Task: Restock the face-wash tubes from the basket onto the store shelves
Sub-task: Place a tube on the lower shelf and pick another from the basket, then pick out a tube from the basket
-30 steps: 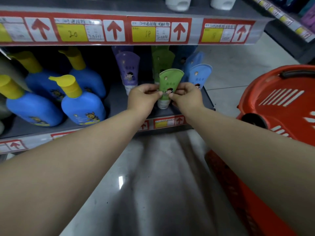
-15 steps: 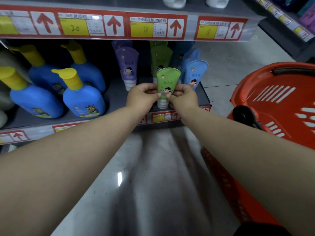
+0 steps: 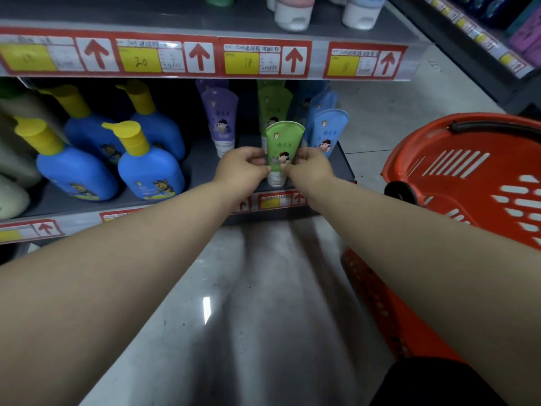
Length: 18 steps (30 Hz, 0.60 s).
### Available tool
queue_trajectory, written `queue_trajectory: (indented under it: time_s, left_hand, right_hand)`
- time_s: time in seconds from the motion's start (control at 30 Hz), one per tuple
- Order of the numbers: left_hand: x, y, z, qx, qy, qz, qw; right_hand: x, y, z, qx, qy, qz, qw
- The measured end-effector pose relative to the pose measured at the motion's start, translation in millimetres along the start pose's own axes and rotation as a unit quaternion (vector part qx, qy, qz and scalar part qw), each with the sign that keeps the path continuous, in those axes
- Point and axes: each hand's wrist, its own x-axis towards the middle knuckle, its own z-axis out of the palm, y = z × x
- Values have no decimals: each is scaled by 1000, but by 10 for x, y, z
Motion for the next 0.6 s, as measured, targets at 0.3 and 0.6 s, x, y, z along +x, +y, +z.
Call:
queue_trajectory:
  time_s: [0.3,0.6]
  left_hand:
    - [-599,895,-186,373,-39,175,910]
    - [-1083,1792,652,519,-110,284,799]
  right_hand:
    - [-635,-696,-690,-292,-28,-94,951]
    - [-1242,-668,-2062,-491,26,-253,833]
